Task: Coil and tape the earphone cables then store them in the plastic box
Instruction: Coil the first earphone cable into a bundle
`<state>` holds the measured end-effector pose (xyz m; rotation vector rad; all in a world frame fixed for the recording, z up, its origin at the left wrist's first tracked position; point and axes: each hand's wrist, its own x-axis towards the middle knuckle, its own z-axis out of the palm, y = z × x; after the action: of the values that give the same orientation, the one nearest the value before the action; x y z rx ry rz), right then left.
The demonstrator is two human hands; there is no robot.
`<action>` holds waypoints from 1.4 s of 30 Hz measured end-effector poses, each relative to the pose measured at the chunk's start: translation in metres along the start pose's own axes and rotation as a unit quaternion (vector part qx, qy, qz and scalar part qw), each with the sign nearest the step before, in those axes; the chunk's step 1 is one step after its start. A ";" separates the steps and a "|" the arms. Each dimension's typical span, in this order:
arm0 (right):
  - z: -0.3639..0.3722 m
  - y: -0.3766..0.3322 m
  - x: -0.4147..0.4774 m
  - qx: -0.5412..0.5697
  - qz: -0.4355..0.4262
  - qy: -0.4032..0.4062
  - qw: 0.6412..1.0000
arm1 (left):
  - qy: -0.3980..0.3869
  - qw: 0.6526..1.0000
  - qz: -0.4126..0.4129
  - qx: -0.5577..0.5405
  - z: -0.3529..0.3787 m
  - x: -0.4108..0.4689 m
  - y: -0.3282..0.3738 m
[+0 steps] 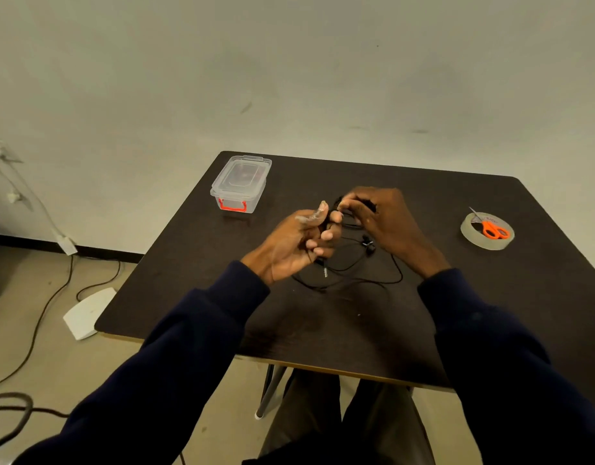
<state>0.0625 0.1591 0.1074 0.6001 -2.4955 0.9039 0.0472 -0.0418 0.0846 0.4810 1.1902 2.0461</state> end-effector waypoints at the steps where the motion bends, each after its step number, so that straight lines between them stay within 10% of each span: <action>1: 0.006 0.001 -0.002 0.045 0.013 -0.008 0.999 | -0.010 0.999 0.013 -0.036 0.002 0.000 0.003; 6: 0.047 -0.005 -0.025 0.249 0.155 -0.027 0.956 | -0.038 0.978 0.096 -0.180 0.009 0.006 0.012; 11: 0.060 -0.022 -0.048 0.388 0.214 -0.094 0.892 | 0.012 0.978 0.184 -0.101 -0.006 0.023 0.022; 15: 0.043 -0.033 -0.052 0.234 0.129 -0.156 0.951 | 0.103 0.974 0.202 0.028 -0.023 0.028 0.026; 23: -0.001 -0.038 -0.012 -0.100 0.006 0.003 0.995 | 0.116 0.967 0.082 0.212 -0.015 0.013 -0.008; 36: 0.045 -0.018 -0.026 0.317 0.189 0.029 0.929 | -0.071 0.976 0.101 -0.181 0.018 -0.003 0.001; 42: 0.051 -0.039 -0.054 0.246 0.157 -0.056 0.955 | 0.078 0.979 0.190 -0.007 -0.004 0.007 0.015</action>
<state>0.1150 0.1108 0.0632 0.4124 -2.5112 1.6854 0.0336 -0.0438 0.0952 0.5863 1.2499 2.4537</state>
